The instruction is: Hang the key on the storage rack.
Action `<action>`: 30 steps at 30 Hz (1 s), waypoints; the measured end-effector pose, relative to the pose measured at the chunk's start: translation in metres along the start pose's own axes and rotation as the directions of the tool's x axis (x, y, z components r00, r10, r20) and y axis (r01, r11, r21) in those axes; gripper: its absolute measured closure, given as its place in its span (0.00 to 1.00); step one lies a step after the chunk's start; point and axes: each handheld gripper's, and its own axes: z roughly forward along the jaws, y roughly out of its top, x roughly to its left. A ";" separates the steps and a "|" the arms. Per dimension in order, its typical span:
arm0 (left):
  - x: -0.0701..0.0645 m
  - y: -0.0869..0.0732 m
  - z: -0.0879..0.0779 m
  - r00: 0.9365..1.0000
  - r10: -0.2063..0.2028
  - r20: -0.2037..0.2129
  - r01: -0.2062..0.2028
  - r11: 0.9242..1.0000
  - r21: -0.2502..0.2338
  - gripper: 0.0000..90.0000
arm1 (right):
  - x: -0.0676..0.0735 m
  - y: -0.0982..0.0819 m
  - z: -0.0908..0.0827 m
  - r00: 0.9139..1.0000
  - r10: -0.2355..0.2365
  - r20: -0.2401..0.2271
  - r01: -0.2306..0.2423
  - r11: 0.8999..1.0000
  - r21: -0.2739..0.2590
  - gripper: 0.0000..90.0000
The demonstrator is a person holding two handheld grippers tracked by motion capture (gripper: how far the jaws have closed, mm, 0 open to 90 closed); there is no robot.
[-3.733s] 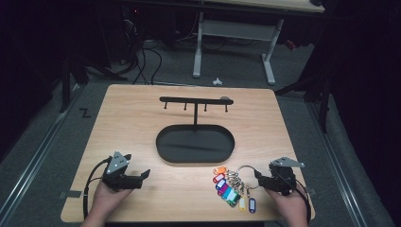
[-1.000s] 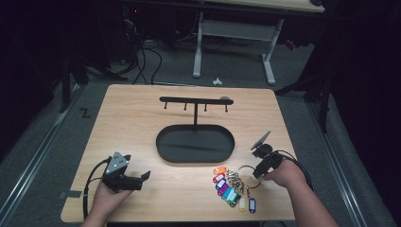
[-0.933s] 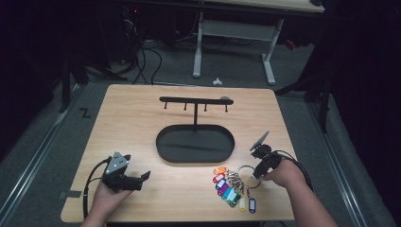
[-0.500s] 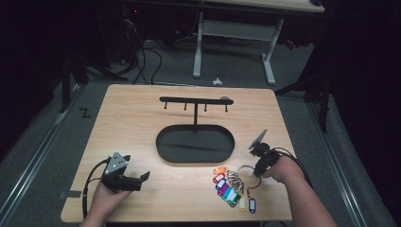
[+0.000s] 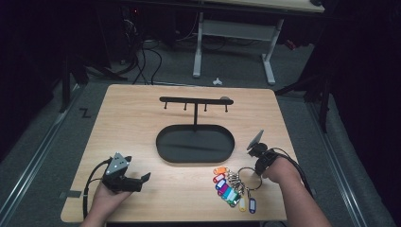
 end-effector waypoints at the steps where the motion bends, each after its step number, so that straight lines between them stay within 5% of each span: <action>1: 0.000 0.000 0.001 1.000 0.000 -0.001 0.000 1.000 0.001 0.03 | 0.000 0.000 0.000 1.000 0.001 0.003 -0.001 1.000 -0.002 0.96; 8: 0.000 0.000 0.001 1.000 0.002 -0.003 -0.002 1.000 0.005 0.03 | 0.003 -0.002 -0.009 1.000 -0.012 -0.011 0.012 0.999 -0.050 0.96; 30: -0.001 0.000 0.002 1.000 0.005 0.009 -0.005 1.000 0.010 0.04 | 0.022 -0.014 -0.099 0.993 -0.070 -0.091 0.051 0.979 -0.197 0.97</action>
